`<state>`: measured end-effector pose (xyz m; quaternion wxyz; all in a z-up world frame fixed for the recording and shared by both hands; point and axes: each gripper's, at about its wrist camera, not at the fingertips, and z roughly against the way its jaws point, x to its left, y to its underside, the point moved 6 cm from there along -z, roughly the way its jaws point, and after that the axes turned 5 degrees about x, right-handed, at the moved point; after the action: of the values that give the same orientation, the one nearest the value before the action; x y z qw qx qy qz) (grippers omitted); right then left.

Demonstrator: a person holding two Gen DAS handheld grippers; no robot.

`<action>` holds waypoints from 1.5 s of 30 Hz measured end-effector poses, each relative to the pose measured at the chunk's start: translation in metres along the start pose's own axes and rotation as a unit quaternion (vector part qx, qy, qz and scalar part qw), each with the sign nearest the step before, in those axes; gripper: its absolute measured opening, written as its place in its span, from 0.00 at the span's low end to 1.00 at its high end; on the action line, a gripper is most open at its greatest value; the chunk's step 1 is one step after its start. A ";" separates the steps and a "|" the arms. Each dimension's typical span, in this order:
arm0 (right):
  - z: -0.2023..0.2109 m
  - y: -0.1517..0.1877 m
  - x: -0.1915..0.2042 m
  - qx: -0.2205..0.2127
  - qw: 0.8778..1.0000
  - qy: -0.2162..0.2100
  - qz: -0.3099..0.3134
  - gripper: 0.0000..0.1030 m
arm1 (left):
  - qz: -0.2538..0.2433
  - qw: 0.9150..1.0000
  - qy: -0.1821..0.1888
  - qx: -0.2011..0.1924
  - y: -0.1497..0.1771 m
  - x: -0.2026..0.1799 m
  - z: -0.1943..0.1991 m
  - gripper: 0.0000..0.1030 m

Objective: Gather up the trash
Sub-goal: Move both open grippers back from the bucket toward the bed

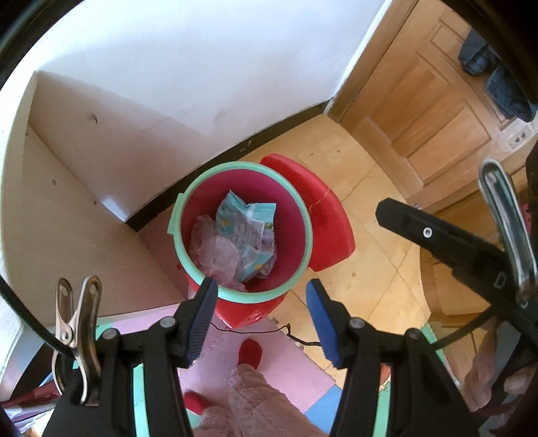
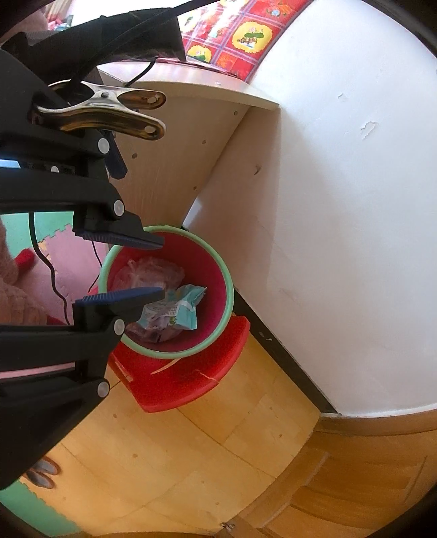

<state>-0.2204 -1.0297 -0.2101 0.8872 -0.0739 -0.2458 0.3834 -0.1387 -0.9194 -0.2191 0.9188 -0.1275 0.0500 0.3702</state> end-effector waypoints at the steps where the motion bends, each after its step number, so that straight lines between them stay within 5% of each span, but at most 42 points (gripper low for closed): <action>1: 0.003 0.001 0.002 -0.003 1.000 0.002 0.001 0.23 | -0.001 1.000 0.003 -0.002 0.002 0.000 0.003 0.56; 28: 0.094 0.057 0.111 -0.074 0.994 0.019 0.072 0.23 | 0.007 0.996 0.031 -0.086 0.084 0.040 0.137 0.56; 45: 0.116 0.103 0.229 -0.079 0.981 -0.027 0.176 0.24 | 0.095 0.985 0.005 -0.144 0.146 0.122 0.217 0.56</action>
<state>-0.2099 -0.8009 -0.0550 0.7902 -0.1754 -0.2822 0.5149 -0.1523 -0.6778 -0.0613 0.8511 -0.2547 0.0124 0.4589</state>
